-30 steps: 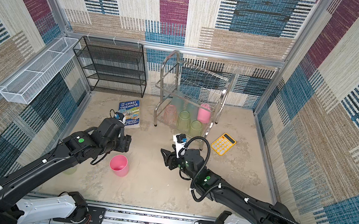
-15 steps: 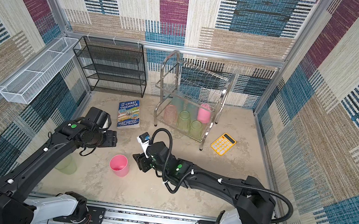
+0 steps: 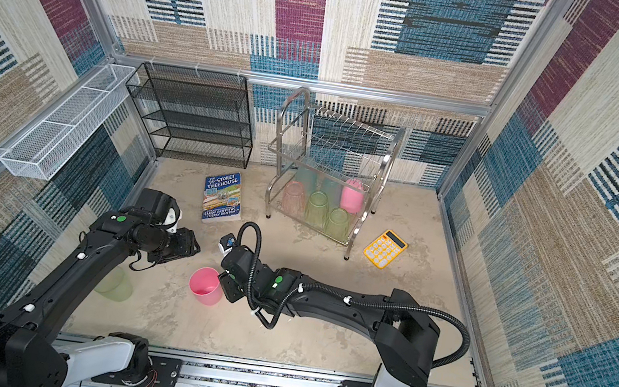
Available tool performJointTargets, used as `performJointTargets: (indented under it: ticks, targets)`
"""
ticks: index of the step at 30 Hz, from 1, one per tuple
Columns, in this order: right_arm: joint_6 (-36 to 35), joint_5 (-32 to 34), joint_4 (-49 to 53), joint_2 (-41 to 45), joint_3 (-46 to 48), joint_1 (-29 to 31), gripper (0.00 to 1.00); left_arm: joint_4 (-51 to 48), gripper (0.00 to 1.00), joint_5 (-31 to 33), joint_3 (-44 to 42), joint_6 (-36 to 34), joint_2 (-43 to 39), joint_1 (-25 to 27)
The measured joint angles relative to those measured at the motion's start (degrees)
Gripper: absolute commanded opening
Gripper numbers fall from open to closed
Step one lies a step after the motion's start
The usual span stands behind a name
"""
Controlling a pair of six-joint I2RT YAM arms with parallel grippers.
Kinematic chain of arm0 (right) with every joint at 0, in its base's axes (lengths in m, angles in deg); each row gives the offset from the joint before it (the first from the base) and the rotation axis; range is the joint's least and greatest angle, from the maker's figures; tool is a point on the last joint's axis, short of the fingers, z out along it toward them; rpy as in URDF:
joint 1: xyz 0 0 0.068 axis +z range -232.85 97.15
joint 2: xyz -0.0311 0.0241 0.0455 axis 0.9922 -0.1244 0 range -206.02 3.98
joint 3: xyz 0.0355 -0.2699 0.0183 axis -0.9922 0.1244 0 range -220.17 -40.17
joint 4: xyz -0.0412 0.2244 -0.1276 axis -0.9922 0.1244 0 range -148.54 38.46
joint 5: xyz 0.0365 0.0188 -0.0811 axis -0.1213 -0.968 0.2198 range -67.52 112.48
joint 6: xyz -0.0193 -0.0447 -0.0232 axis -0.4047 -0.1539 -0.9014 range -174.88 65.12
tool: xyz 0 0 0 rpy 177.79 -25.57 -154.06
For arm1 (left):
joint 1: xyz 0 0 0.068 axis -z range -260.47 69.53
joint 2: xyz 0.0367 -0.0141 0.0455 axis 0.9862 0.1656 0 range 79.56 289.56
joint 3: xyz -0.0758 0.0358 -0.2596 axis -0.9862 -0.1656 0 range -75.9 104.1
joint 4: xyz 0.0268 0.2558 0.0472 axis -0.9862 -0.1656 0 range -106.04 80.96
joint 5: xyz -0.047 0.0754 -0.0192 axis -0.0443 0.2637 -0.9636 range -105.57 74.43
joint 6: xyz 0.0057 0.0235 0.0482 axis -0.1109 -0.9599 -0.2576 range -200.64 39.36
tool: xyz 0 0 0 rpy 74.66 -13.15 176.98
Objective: Load the cups into the dish rack
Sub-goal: 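Lower the left gripper onto the solid pink cup and close it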
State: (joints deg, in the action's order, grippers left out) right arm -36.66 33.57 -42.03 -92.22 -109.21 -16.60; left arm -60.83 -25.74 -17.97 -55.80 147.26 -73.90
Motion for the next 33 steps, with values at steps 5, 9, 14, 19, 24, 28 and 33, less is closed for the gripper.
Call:
performJointTargets:
  ticks: [5,9,14,19,24,28,33]
  targets:
    - [2.51,-1.09,0.26,3.56,4.74,-3.10,0.56,-3.13,0.53,0.96,-0.57,-0.66,-1.18,1.79]
    - [3.15,-2.19,-0.02,5.97,7.39,-5.11,0.57,-5.03,0.52,2.93,-0.63,-0.63,-1.22,4.48]
    - [3.13,-2.16,-0.59,7.69,9.07,-6.86,0.57,-6.47,0.51,5.01,-0.92,0.00,0.66,7.69]
    - [3.10,-2.67,-2.23,8.96,11.45,-7.74,0.57,-8.70,0.46,7.23,-2.91,2.36,-0.09,9.20]
    - [3.06,-3.32,-3.54,9.03,13.07,-7.98,0.57,-10.16,0.46,8.85,-3.30,5.07,-0.61,11.69]
    - [2.58,-3.67,-4.46,9.44,13.66,-8.35,0.57,-10.49,0.42,10.01,-3.54,6.73,0.39,13.07]
    - [2.01,-4.09,-5.20,10.27,15.04,-9.18,0.57,-9.92,0.35,10.38,-4.42,8.28,2.27,13.81]
